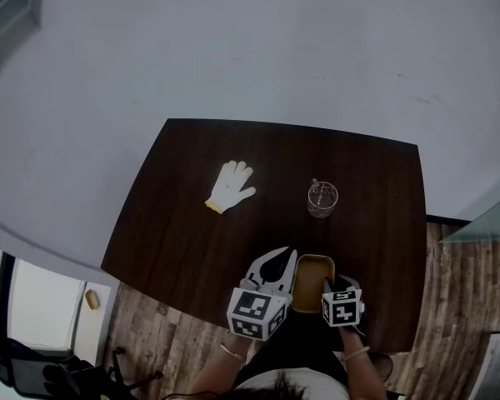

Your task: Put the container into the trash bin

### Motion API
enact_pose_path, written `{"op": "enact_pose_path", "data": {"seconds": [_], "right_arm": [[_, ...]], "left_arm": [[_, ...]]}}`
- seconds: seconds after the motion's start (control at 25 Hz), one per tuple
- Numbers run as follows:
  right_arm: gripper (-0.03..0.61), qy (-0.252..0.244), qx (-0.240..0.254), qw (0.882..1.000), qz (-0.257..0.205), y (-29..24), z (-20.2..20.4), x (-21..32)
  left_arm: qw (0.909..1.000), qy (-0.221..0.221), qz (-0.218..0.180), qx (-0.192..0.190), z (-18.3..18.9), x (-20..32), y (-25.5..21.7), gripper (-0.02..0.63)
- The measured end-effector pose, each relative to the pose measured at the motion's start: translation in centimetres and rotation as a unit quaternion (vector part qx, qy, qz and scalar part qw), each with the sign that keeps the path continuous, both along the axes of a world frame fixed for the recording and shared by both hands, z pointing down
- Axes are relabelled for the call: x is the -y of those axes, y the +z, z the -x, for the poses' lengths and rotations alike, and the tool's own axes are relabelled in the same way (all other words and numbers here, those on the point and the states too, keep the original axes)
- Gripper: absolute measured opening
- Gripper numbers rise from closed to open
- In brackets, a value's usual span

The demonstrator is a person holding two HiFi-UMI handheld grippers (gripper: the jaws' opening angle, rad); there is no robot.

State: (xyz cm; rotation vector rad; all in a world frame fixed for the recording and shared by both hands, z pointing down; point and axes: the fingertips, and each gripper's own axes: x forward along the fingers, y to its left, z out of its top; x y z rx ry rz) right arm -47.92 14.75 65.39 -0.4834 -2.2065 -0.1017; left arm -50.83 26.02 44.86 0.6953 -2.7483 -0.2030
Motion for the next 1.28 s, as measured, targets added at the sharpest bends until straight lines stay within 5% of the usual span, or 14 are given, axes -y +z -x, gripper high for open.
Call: {"op": "enact_pose_path", "data": {"seconds": [0.36,0.72,1.28], "right_arm": [[0.028,0.035,-0.019,0.999,0.025,0.4,0.4,0.5],[0.021,0.068,0.003,0.995,0.072,-1.5,0.2,1.3],[0.023,0.119,0.062,0.988,0.071,-6.0,-3.2,3.5]], "left_arm": [[0.9999,-0.002,0.011,-0.009,0.0,0.1,0.5,0.015],[0.9999,0.013,0.011,-0.001,-1.2,0.9,-0.1,0.015],[0.9972,0.071,-0.001,0.023,-5.9,2.6,-2.3,0.015]]}}
